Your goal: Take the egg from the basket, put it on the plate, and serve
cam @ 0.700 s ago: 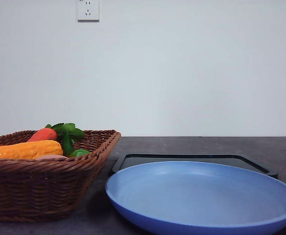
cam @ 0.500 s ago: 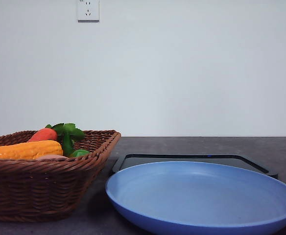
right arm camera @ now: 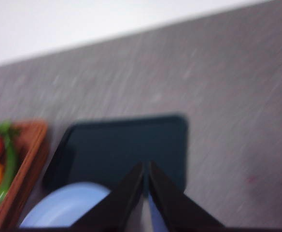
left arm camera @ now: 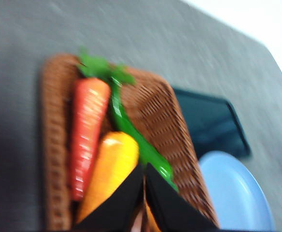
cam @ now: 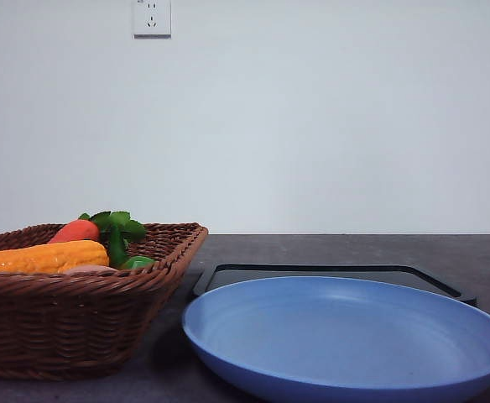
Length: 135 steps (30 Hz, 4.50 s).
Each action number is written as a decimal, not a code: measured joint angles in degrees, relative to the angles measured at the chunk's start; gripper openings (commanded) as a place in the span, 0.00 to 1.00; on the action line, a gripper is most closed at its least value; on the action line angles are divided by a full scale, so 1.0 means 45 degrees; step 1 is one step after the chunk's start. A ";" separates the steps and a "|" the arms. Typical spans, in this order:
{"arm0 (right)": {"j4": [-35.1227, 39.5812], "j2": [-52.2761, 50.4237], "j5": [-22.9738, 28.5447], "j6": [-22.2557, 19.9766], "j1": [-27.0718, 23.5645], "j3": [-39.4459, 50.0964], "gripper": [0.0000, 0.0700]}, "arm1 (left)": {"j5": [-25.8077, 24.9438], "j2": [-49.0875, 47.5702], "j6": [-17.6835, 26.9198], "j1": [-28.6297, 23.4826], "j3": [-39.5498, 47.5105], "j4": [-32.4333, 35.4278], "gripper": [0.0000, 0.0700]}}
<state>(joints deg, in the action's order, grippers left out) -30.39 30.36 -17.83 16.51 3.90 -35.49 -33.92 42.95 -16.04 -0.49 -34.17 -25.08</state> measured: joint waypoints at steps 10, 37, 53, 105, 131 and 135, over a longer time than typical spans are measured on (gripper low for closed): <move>-0.2331 0.3047 -0.2007 -0.1017 0.0065 -0.0275 0.00 | -0.1212 0.1612 0.1040 0.1334 -0.0496 -0.0612 0.04; 0.1230 1.0713 -0.2036 -0.1203 0.2799 -0.0079 0.25 | -0.1217 0.1809 0.1115 0.1758 -0.0496 -0.0530 0.44; 0.0525 1.0304 -0.2132 -0.0699 0.2783 -0.0076 0.00 | -0.1212 0.1814 0.1250 0.1903 -0.0505 -0.0501 0.58; -0.1200 0.3902 -0.1884 -0.0718 0.0957 -0.0076 0.00 | 0.5463 1.0518 0.9597 0.8839 -0.5037 -0.3861 0.50; -0.1193 0.5198 -0.2815 -0.0244 0.1067 -0.0076 0.00 | 0.2639 1.0528 0.7164 0.8959 -1.0928 -0.6888 0.19; -0.1186 0.5991 -0.3377 -0.0223 0.1444 -0.0076 0.00 | 0.1059 1.0513 0.6240 0.9487 -1.1245 -0.5587 0.19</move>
<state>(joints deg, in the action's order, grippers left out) -35.73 57.32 -33.02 15.51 10.40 -35.83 -29.15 90.26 12.04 42.20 -84.77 -50.22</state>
